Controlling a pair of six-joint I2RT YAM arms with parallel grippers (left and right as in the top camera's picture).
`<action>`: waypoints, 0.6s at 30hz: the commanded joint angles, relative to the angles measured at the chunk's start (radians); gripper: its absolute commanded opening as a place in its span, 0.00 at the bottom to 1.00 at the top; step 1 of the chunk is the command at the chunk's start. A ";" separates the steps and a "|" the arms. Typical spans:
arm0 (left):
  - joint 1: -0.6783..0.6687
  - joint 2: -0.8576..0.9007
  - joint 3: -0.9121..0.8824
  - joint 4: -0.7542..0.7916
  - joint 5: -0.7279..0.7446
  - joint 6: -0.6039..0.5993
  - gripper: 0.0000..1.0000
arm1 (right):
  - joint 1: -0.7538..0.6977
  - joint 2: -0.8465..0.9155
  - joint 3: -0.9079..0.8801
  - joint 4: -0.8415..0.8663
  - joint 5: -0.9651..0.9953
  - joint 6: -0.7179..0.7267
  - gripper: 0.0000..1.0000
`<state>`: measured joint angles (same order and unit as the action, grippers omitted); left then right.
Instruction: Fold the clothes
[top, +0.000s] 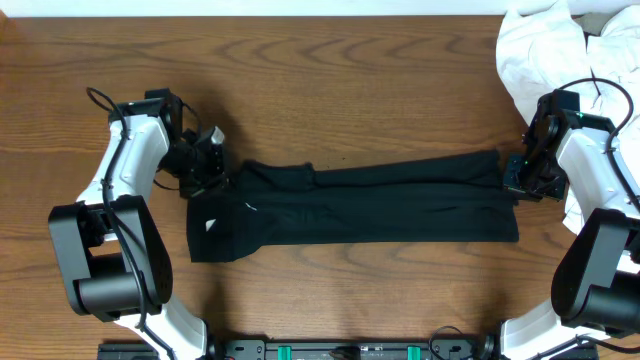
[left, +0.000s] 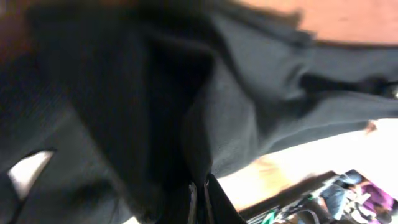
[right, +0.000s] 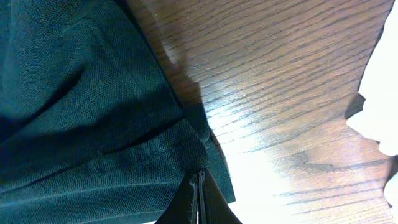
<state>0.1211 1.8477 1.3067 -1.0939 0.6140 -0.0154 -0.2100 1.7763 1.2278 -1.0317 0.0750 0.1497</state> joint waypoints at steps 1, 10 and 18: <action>0.005 -0.028 0.002 0.024 0.147 0.024 0.06 | -0.011 0.000 0.002 -0.002 -0.004 0.014 0.01; 0.005 -0.170 0.002 0.025 0.040 0.069 0.06 | -0.011 0.000 0.001 0.003 -0.004 0.014 0.01; 0.000 -0.220 -0.018 -0.056 -0.155 -0.016 0.06 | -0.011 0.000 0.001 0.012 -0.004 0.014 0.01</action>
<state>0.1207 1.6249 1.3064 -1.1423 0.5476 -0.0048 -0.2100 1.7763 1.2278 -1.0241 0.0669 0.1497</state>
